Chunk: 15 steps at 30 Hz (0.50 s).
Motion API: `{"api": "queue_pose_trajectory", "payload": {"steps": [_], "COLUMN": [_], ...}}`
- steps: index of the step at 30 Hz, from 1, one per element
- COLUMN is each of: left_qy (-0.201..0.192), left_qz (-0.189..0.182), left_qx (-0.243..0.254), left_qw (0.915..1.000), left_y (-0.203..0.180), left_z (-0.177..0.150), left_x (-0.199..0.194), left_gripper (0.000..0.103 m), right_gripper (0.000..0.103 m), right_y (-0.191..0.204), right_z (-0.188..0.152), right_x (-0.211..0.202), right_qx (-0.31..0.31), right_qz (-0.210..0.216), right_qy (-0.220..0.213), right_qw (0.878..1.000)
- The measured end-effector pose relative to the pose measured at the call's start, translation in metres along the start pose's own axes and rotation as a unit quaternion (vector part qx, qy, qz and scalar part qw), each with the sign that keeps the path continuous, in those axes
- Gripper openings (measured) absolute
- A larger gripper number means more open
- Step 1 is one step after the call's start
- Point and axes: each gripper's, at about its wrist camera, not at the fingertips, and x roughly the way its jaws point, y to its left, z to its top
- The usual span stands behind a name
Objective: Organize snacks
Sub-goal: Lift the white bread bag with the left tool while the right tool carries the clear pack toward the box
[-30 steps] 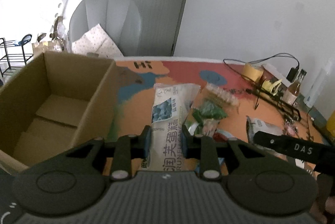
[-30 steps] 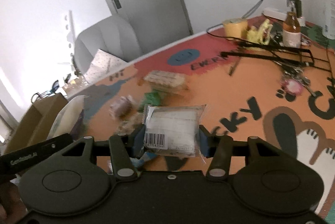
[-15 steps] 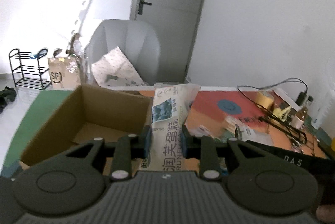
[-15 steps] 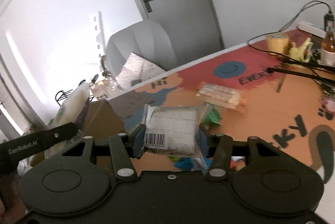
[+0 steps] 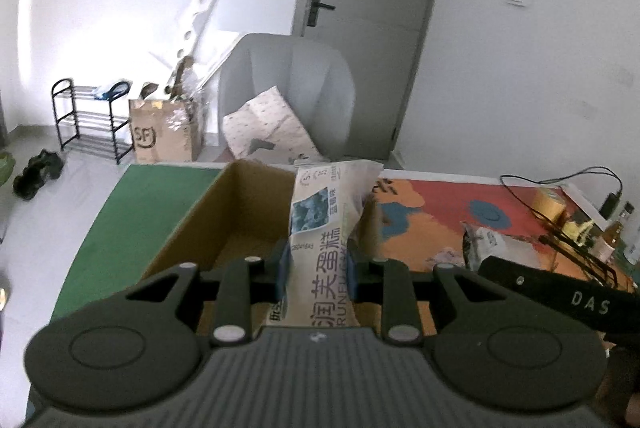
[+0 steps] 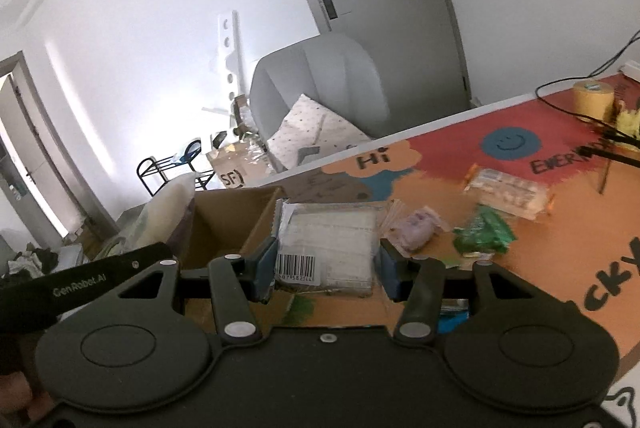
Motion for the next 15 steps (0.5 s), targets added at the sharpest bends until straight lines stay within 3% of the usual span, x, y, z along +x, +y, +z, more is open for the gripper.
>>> {"api": "queue_pose_trajectory", "payload": {"steps": [7, 11, 15], "left_qy": [0.016, 0.019, 0.016], "left_qz": [0.020, 0.036, 0.028], "left_qx": [-0.018, -0.014, -0.025], "left_qw": [0.9995, 0.9991, 0.9992], "left_y": [0.027, 0.032, 0.040], "left_z": [-0.003, -0.004, -0.004], "left_x": [0.010, 0.011, 0.005], "left_gripper": [0.028, 0.035, 0.044], "right_gripper": [0.050, 0.050, 0.050], "right_y": [0.022, 0.034, 0.046], "right_z": [-0.001, -0.002, -0.001], "right_x": [0.010, 0.015, 0.021], "right_qx": [-0.007, -0.011, -0.013], "right_qz": [0.008, 0.018, 0.032], "right_qy": [0.005, 0.011, 0.016], "right_qw": [1.000, 1.000, 0.999]}}
